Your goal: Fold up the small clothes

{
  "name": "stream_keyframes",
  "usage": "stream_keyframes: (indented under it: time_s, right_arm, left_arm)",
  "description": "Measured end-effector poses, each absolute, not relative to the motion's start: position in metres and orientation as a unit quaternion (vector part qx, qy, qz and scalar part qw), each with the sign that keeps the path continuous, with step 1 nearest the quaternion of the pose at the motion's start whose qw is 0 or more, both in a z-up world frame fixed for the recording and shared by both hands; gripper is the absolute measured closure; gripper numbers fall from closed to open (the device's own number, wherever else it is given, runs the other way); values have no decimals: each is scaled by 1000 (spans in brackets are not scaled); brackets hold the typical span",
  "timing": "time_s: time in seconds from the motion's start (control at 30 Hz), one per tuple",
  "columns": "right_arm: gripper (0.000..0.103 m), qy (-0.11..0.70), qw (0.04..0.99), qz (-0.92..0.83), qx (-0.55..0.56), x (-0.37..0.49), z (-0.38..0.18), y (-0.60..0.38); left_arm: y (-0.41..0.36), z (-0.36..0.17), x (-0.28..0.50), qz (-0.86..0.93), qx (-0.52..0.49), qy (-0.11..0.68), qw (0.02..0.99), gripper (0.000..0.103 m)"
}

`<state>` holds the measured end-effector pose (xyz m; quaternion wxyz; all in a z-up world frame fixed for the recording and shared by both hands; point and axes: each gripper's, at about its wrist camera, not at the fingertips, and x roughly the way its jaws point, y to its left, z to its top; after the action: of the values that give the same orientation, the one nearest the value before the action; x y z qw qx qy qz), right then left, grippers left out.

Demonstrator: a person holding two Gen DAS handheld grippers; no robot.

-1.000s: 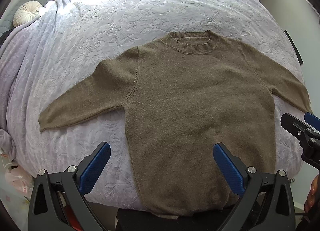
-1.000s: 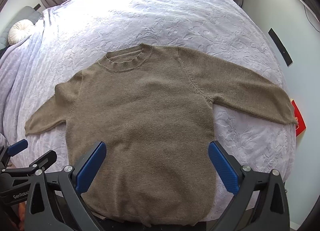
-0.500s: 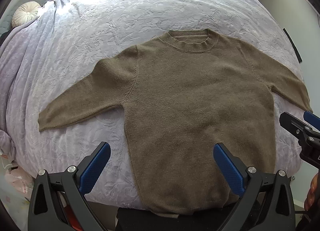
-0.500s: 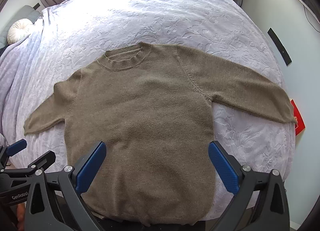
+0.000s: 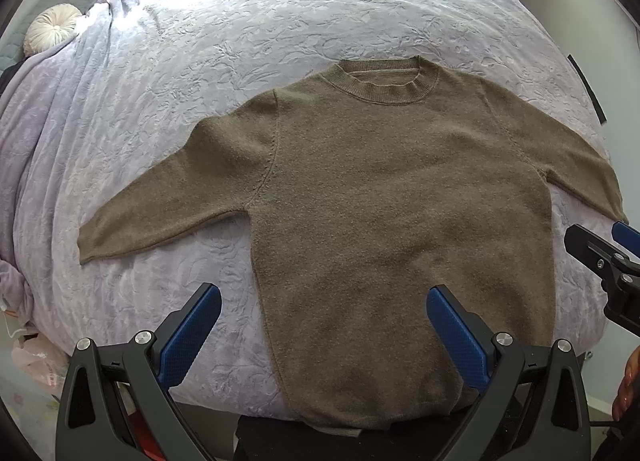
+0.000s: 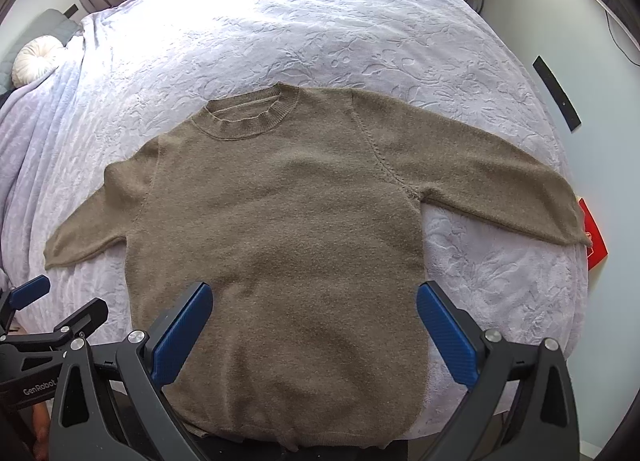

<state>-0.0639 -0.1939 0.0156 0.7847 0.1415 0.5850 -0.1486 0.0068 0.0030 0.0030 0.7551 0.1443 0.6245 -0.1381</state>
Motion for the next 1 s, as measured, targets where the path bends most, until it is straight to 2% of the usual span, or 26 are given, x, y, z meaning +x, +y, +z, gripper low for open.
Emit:
stream_keyframes:
  time_s: [1.0]
  right_arm:
    - [1, 596, 775, -153, 146, -46, 3, -193]
  left_arm:
    - [5, -18, 14, -145, 124, 640, 744, 0]
